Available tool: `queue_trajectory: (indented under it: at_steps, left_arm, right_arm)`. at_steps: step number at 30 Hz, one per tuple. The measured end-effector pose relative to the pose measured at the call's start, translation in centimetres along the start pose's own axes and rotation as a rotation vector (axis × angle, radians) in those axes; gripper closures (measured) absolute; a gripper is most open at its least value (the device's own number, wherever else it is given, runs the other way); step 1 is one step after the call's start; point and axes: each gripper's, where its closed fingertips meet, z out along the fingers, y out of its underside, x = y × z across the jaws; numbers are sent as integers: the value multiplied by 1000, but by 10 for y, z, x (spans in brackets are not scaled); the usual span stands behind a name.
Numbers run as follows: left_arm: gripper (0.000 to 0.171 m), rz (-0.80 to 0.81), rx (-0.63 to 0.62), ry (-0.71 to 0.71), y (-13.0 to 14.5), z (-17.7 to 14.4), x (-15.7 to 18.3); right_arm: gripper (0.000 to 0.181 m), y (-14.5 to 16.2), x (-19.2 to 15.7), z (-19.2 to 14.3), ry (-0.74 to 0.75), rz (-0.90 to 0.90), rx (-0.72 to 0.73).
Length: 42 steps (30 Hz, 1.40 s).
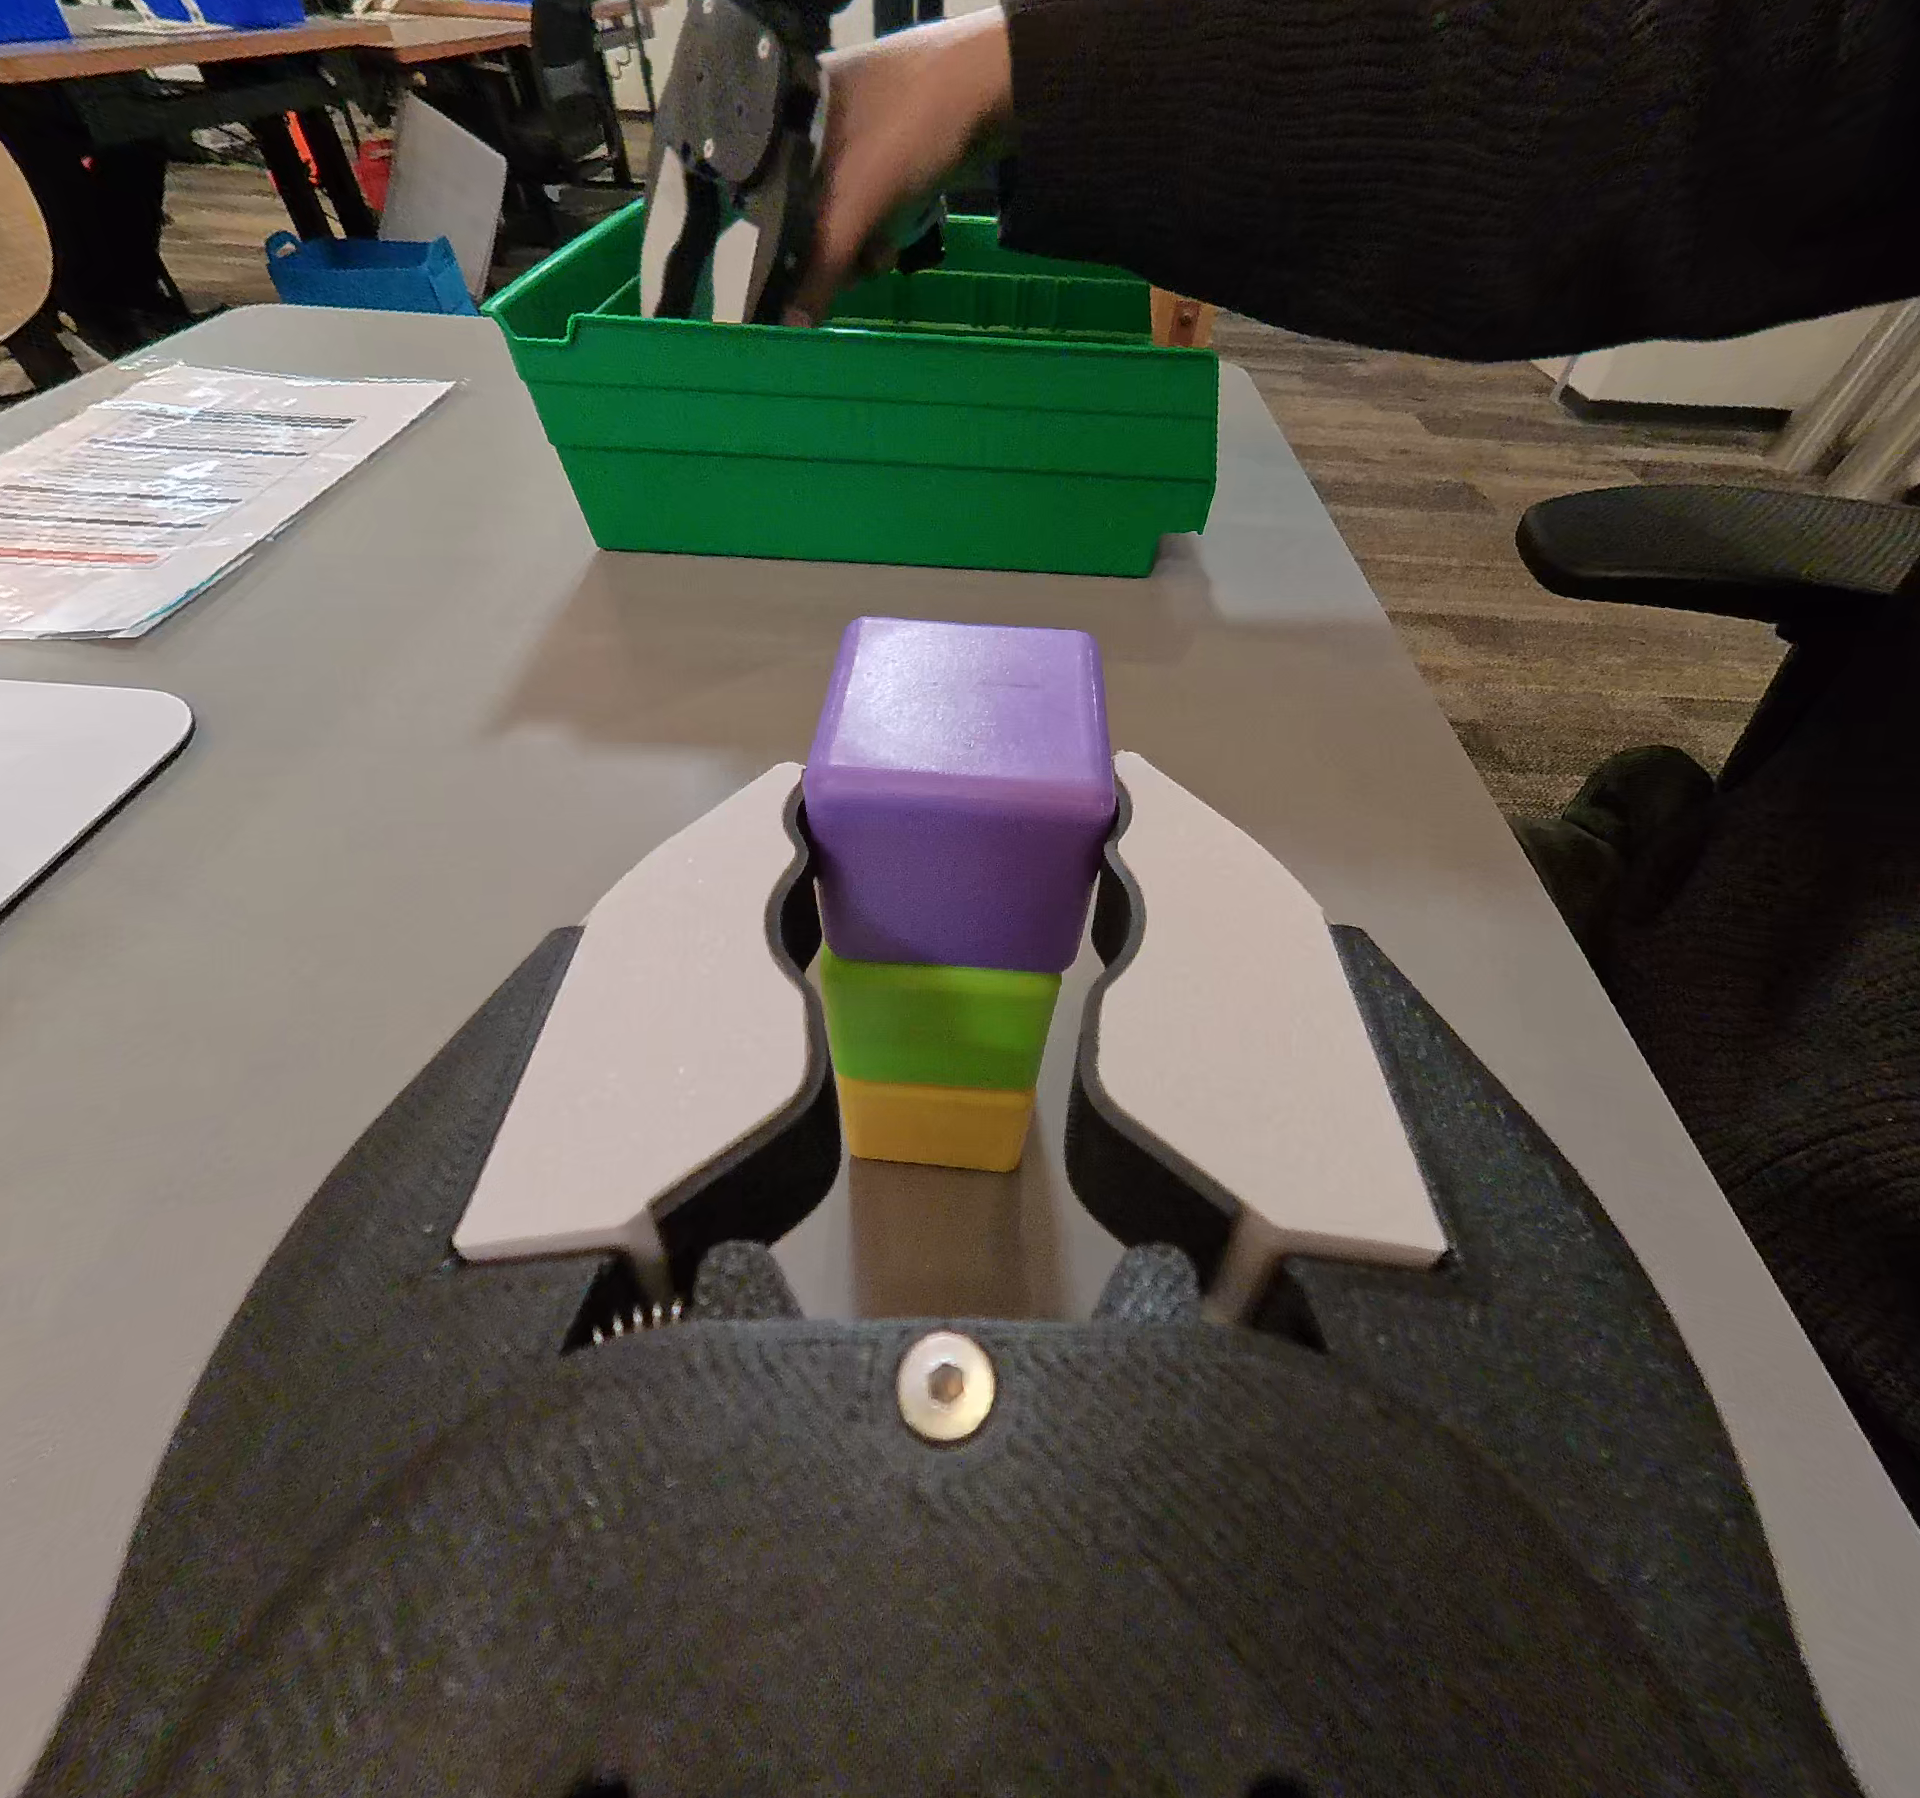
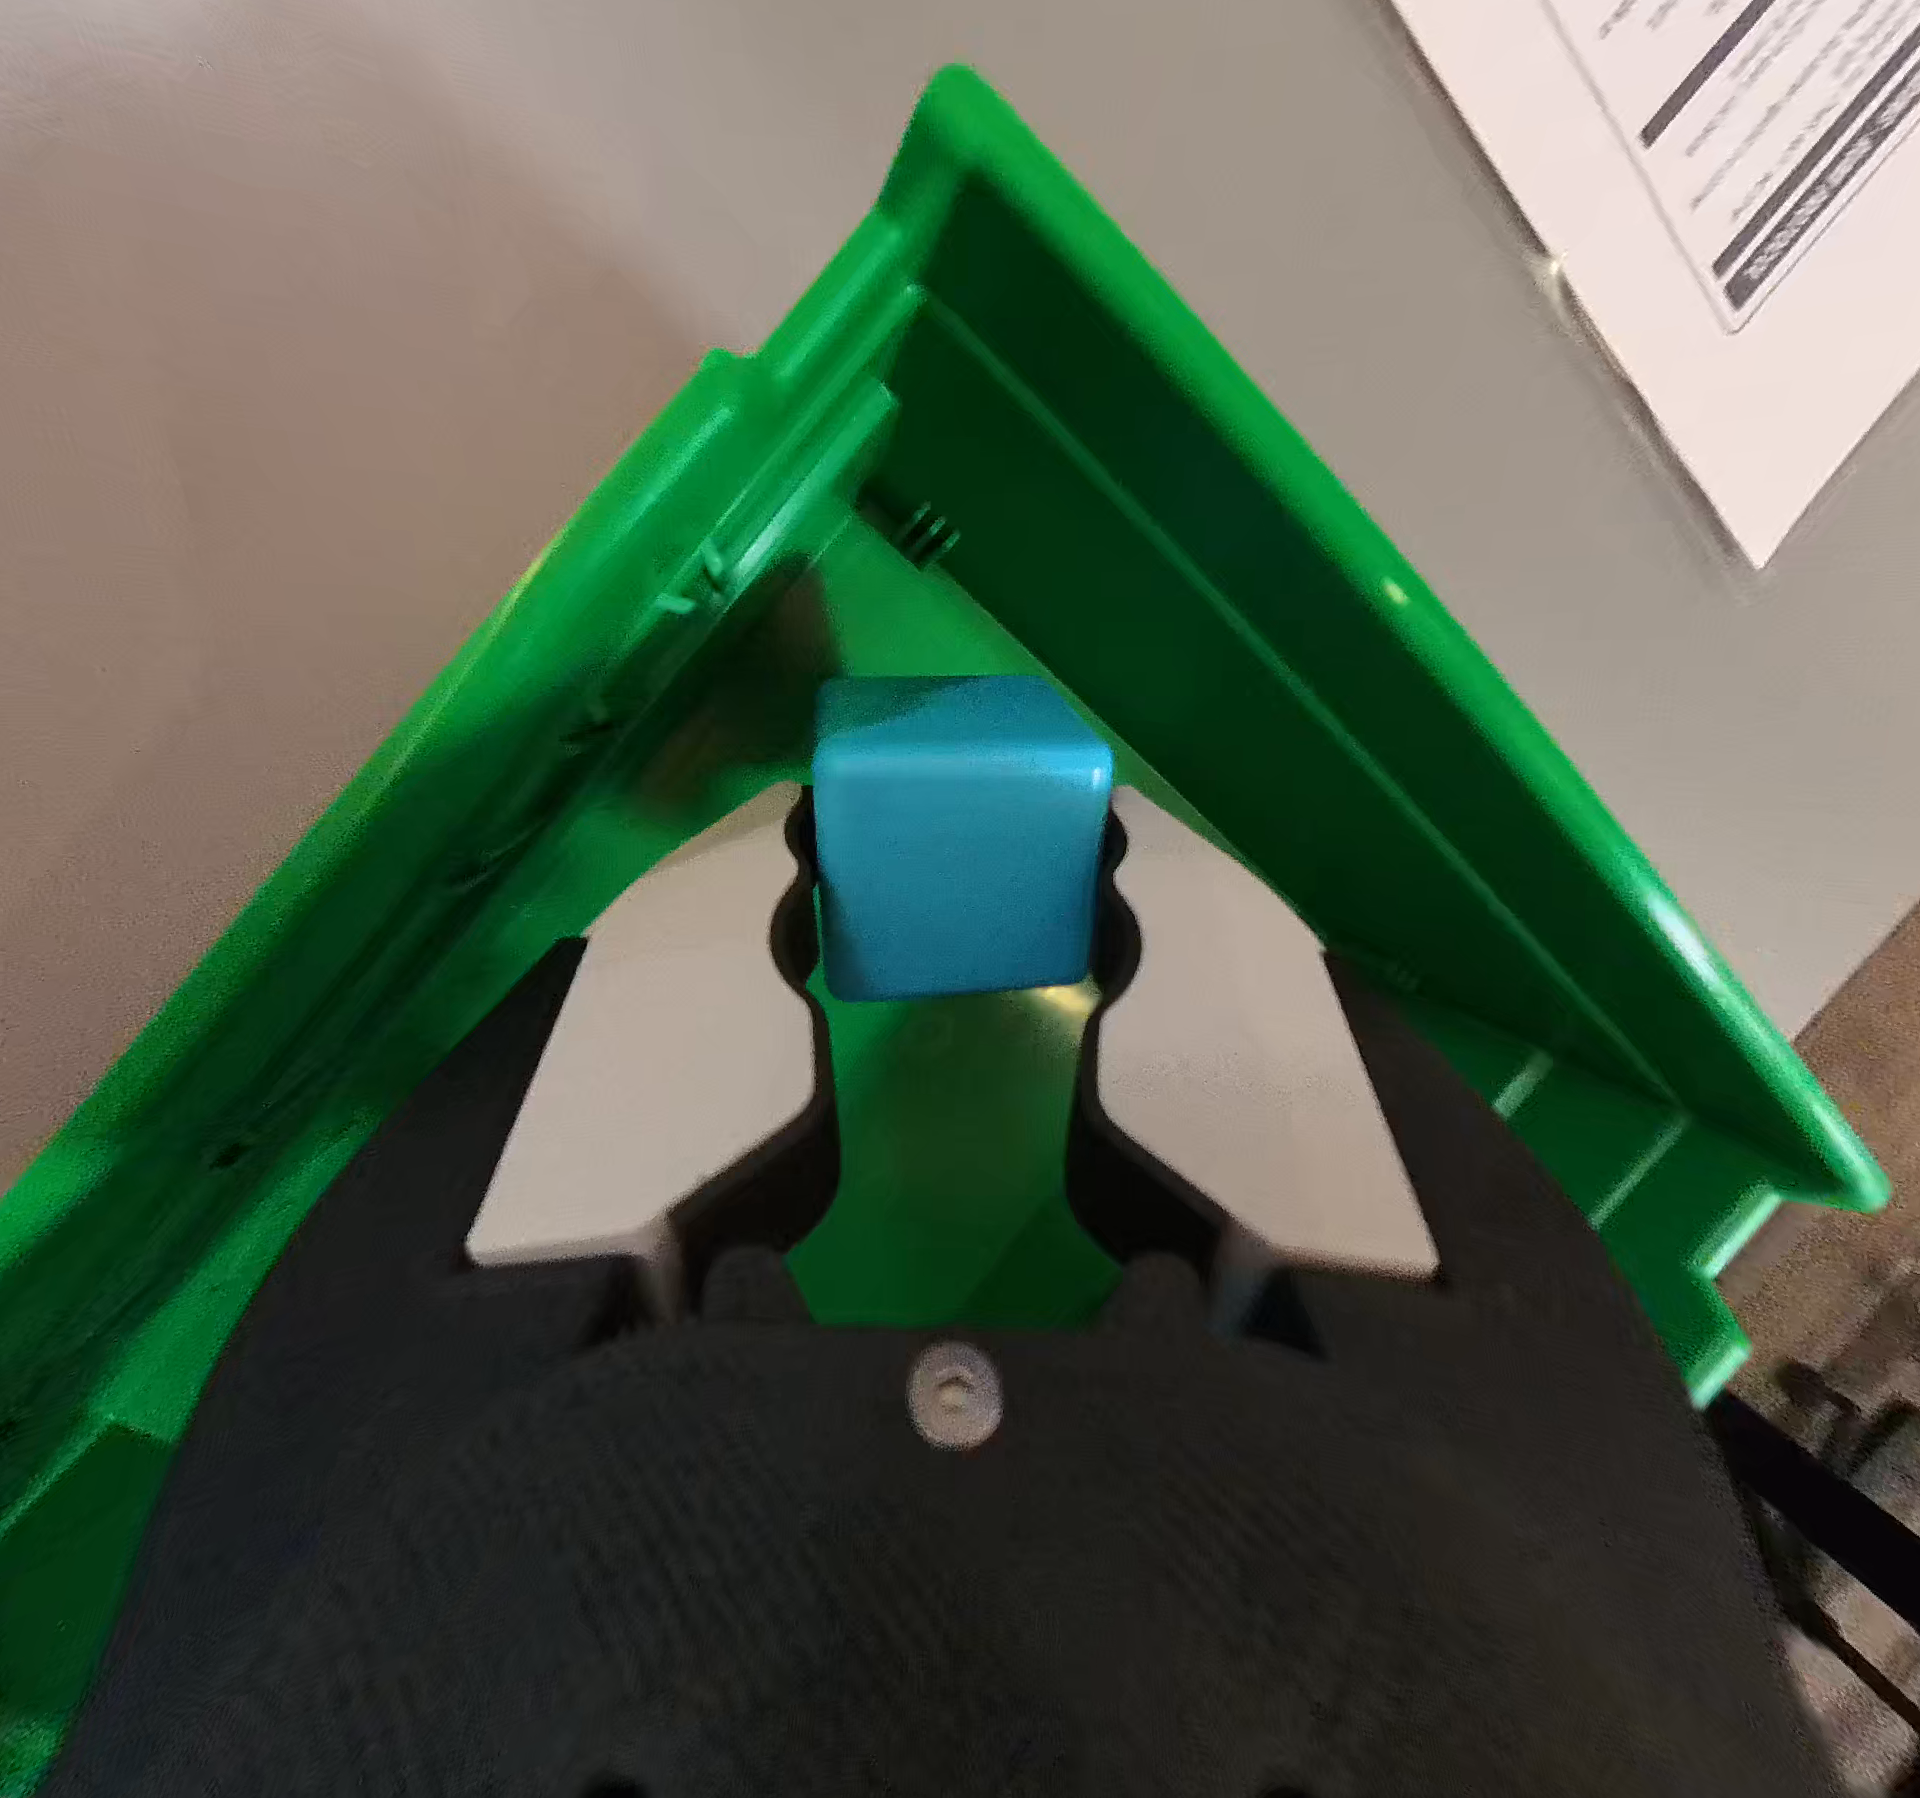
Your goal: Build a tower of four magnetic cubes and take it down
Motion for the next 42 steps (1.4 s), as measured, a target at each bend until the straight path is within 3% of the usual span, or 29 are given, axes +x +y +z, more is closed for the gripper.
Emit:
queue_trajectory:
  at_steps: [7,16,20,25,27,29,33,37,42]
  left_arm:
    - [119,-6,10,10,0,0,0]
    - [119,-3,8,14,0,0,0]
    - [119,-2,3,16,0,0,1]
    - [120,8,-4,15,-1,-1,2]
    - [115,2,-5,27,-1,-1,5]
    - [99,-17,8,52,-6,-2,10]
    - [73,-21,-21,20,-7,-6,6]
    - [72,13,-170,-45,24,-1,-2]
    - [78,-17,-207,-44,40,5,-3]
  right_arm:
    - [130,10,1,12,-34,-13,-109]
    - [114,-10,0,-24,-10,14,26]
    - [115,-61,-22,-91,-3,53,336]
    - [109,-130,-117,-185,-216,166,908]
    - [106,-143,-162,-201,-340,210,1068]
    - [100,-149,-202,-192,-435,203,1113]
    - [90,-149,-255,-136,-571,140,991]
    - [94,-147,-262,-123,-667,219,1022]
    - [96,-144,-261,-121,-694,201,1092]
